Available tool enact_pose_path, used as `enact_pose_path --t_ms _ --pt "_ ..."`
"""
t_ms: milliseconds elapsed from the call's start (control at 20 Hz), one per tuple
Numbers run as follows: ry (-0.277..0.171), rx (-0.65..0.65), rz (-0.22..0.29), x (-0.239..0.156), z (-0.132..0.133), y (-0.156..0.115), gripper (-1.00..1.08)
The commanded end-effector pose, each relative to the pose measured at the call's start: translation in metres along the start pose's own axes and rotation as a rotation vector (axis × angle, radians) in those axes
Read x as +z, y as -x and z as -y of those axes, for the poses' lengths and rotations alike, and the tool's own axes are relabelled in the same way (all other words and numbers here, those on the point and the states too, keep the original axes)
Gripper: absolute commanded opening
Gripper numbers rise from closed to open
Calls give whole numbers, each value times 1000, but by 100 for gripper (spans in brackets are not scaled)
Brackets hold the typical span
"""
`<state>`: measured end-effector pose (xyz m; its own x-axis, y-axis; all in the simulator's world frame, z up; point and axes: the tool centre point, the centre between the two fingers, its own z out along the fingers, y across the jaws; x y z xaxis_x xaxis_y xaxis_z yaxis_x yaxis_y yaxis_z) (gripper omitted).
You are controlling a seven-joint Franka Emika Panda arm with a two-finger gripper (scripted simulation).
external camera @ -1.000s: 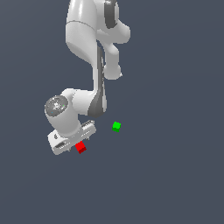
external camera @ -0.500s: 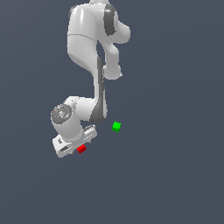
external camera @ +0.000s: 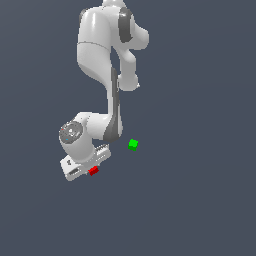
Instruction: Stack the red cube on top of the green cube.
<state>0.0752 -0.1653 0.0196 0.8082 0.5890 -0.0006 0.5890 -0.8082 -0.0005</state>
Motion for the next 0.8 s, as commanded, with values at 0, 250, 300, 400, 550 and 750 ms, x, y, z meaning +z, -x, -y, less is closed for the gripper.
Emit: enact_pose_path --t_ms 0,250,300,400,550,750 --pt "1 0 0 0 0 0 -100" --pt "0 0 0 0 0 0 -100" --pt "0 0 0 0 0 0 -100" --pt "0 0 0 -3 0 0 -100" --pt "0 0 0 -11 0 1 -100" --pt "0 0 0 -34 1 1 -100"
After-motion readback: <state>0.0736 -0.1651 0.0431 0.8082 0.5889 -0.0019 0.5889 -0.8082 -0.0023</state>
